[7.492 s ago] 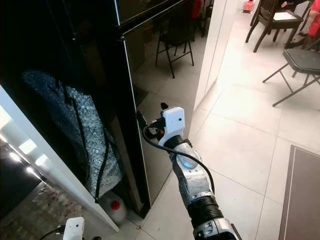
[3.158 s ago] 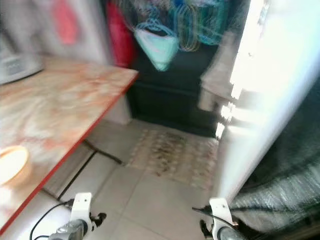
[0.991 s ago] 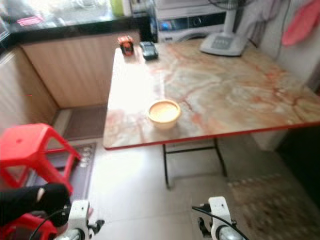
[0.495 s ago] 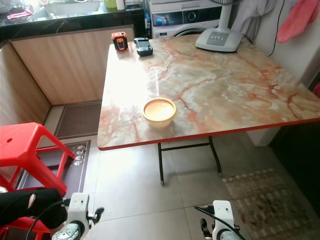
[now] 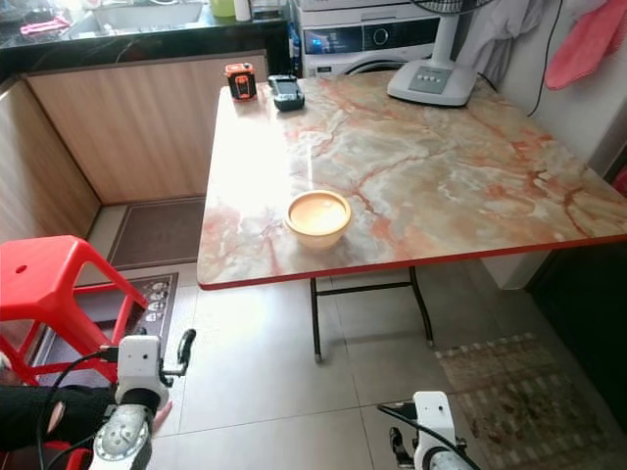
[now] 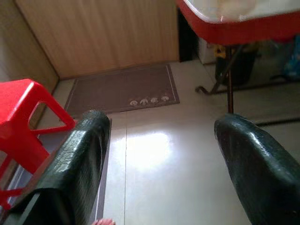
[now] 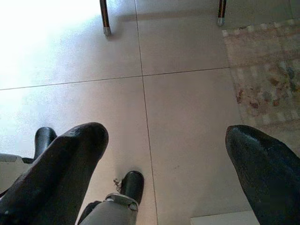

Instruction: Restocking fridge

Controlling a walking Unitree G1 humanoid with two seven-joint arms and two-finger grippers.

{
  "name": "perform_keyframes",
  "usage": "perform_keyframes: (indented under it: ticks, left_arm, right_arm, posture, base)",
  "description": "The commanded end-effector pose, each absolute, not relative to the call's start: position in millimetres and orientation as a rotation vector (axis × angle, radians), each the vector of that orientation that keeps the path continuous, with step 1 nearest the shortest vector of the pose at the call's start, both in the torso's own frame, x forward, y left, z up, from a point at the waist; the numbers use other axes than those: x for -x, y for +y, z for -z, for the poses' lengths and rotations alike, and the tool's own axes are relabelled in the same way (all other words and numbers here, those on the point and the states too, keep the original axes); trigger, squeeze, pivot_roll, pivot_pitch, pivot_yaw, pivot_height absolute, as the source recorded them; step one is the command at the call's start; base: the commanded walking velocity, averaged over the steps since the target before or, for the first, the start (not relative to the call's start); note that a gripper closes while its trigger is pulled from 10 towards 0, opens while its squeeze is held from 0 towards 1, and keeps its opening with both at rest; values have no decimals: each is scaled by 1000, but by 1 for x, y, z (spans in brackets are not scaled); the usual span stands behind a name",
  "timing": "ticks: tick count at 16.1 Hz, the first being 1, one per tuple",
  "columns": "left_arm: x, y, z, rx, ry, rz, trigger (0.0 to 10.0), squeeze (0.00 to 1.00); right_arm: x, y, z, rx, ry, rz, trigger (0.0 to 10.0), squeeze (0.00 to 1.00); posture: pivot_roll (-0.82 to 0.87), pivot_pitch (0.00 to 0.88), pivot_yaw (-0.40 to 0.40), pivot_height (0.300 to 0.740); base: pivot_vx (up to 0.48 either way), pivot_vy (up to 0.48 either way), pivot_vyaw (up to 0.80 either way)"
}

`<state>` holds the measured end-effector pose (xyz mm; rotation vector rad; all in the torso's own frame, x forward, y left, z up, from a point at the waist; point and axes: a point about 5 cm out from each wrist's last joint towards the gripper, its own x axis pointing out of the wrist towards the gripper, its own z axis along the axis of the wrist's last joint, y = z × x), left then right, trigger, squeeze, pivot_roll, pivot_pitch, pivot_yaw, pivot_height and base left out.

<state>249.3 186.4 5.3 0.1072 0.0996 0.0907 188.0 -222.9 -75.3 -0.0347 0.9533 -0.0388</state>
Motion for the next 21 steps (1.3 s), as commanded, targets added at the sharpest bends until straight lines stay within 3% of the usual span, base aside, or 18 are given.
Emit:
perform_keyframes:
  ticks: [1,11,16,21]
  left_arm:
    - [-254,187,-16,-107,35,-97,10000,0]
    - [-297,151,-90,-89,-241,53,10000,0]
    - [-328,156,-120,145,-246,19,10000,0]
    - [-321,159,-115,92,-228,69,10000,0]
  right_arm:
    - [-190,-223,74,44,947,30,10000,0]
    - [-194,-223,72,47,937,36,10000,0]
    - [-182,-218,80,32,974,64,10000,0]
    - [-170,-213,86,50,982,61,10000,0]
  posture:
    - [-73,19,36,740]
    - [-85,39,40,740]
    - [-72,0,54,740]
    - [-103,0,81,740]
  base:
    - [0,0,0]
    - [0,0,0]
    - [0,0,0]
    - [0,0,0]
